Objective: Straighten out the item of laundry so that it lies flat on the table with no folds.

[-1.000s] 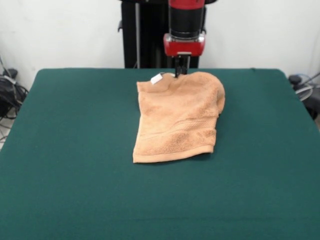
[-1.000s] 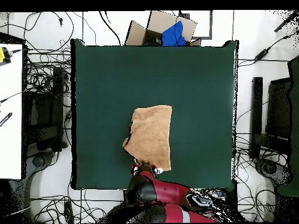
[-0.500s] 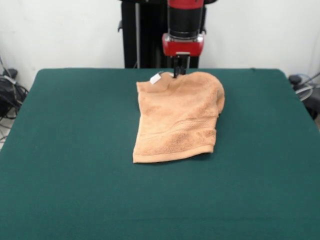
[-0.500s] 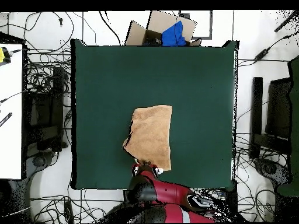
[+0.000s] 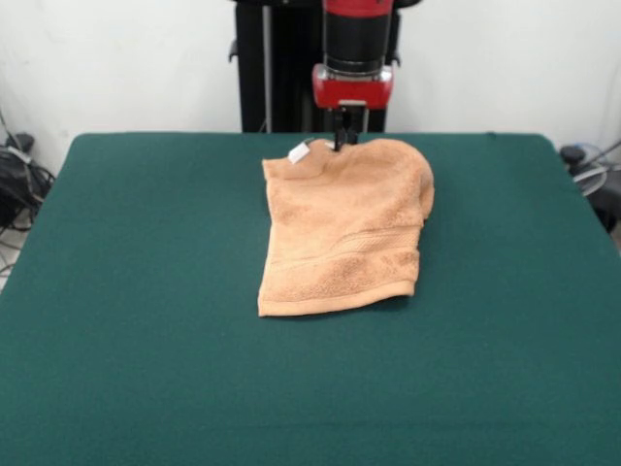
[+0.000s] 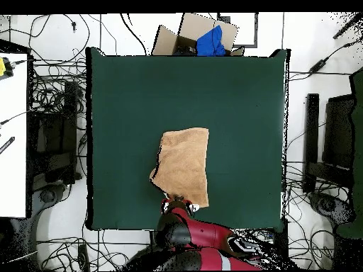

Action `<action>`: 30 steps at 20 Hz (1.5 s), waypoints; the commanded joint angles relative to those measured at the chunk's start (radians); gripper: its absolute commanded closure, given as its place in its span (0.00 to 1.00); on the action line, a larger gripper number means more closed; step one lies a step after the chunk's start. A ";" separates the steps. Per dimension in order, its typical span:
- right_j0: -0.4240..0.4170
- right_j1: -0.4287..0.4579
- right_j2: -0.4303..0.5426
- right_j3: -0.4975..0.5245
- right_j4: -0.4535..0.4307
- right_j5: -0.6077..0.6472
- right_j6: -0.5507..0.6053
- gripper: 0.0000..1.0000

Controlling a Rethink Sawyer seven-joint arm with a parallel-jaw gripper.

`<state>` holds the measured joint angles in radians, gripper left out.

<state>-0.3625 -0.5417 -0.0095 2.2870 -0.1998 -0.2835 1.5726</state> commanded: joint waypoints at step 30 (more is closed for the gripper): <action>-0.006 -0.163 0.074 -0.062 0.056 0.134 0.181 0.00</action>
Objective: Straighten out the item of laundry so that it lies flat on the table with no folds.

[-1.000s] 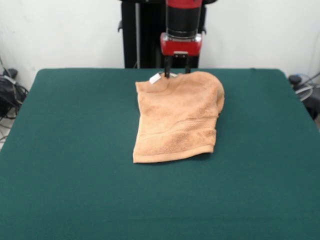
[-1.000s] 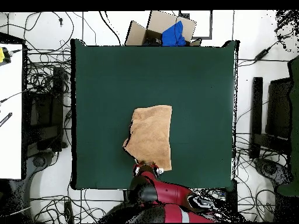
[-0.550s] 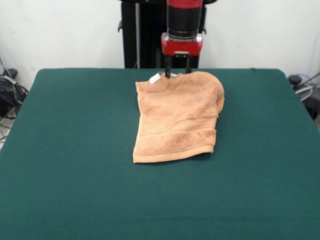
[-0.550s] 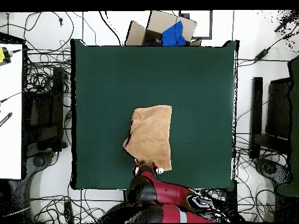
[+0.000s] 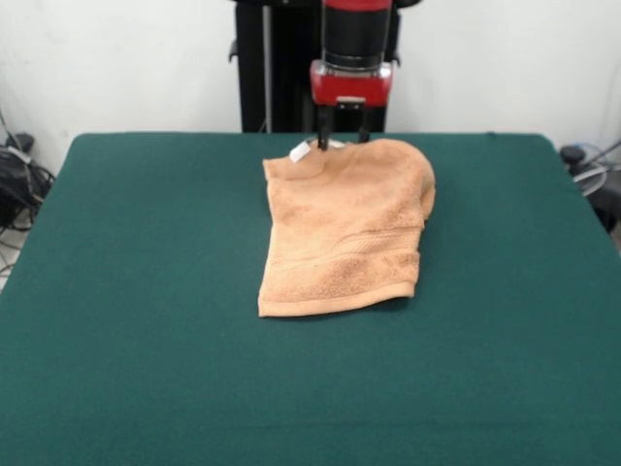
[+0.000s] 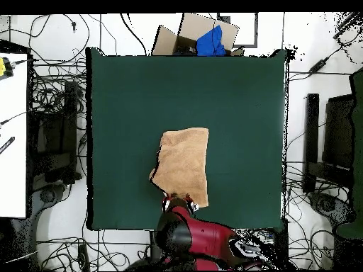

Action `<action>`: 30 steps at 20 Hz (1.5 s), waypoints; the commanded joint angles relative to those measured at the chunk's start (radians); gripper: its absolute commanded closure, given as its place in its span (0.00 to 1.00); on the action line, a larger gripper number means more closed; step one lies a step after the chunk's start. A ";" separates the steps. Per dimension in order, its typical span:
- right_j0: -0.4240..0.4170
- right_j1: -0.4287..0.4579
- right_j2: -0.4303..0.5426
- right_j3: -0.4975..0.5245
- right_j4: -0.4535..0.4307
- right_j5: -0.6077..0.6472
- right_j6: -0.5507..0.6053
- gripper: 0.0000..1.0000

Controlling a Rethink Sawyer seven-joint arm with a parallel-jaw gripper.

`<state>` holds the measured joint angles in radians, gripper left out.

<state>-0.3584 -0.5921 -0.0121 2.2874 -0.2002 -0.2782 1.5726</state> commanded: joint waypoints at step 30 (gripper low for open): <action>0.011 -0.066 0.117 -0.124 0.095 0.108 0.214 0.00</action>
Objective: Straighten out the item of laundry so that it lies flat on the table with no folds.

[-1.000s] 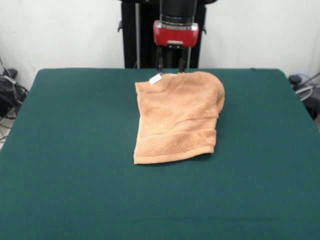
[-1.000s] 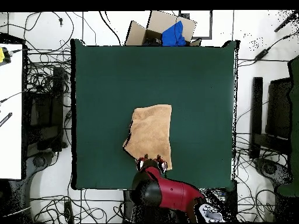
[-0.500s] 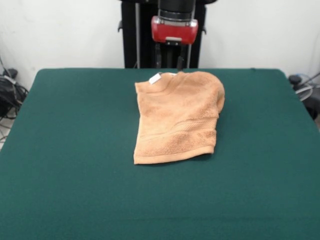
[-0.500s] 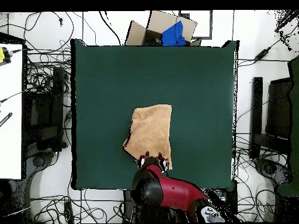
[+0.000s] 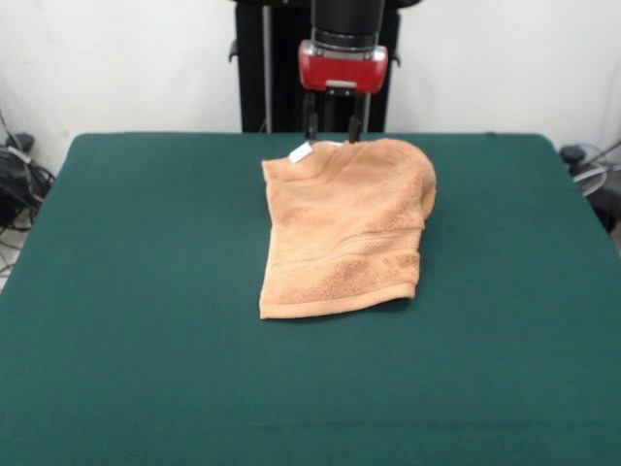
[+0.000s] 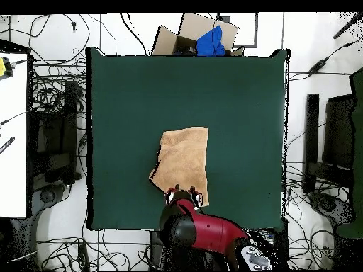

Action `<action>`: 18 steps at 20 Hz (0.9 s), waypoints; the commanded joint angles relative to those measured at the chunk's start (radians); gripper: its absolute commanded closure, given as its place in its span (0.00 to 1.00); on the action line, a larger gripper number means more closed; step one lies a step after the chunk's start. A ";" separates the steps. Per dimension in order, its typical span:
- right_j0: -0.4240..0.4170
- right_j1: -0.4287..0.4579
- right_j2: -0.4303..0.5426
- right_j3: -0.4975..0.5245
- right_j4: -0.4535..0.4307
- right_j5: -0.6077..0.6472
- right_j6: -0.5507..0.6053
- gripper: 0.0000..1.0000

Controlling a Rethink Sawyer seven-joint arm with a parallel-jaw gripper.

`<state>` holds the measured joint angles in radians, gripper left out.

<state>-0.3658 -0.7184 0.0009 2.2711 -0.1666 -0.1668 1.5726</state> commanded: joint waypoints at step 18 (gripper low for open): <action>0.012 0.083 0.107 -0.114 0.051 -0.025 0.222 0.00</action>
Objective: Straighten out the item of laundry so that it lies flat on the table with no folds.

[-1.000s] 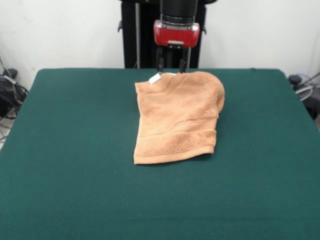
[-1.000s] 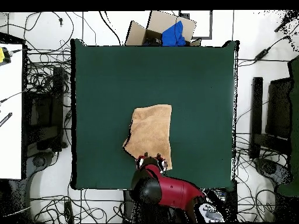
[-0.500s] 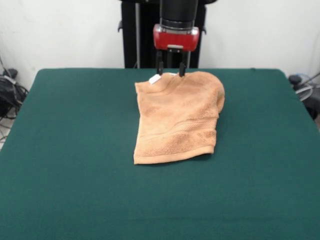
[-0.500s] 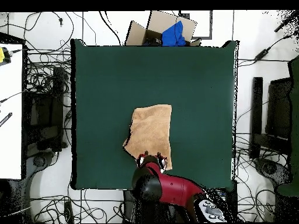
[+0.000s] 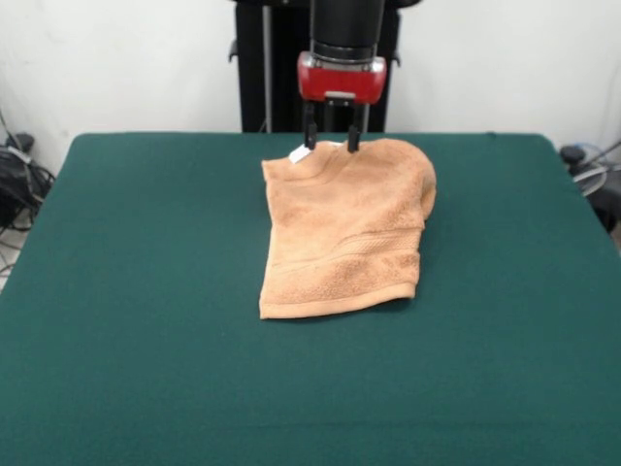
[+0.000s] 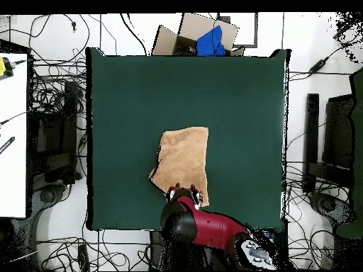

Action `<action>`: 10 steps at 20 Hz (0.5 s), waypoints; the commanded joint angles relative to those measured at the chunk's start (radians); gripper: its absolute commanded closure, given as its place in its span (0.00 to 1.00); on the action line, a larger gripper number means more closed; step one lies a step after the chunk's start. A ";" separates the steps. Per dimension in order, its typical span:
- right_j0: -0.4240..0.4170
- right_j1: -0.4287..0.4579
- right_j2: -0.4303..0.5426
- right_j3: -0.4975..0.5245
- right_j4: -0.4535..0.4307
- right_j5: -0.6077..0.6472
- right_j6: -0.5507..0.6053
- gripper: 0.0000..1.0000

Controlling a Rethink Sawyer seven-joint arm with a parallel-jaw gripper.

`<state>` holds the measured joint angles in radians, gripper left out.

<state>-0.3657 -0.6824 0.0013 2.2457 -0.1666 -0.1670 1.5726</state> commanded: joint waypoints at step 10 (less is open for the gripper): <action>0.034 0.100 0.093 -0.080 0.056 -0.106 0.254 0.00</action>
<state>-0.3599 -0.6630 0.0013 2.2437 -0.1664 -0.1888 1.5726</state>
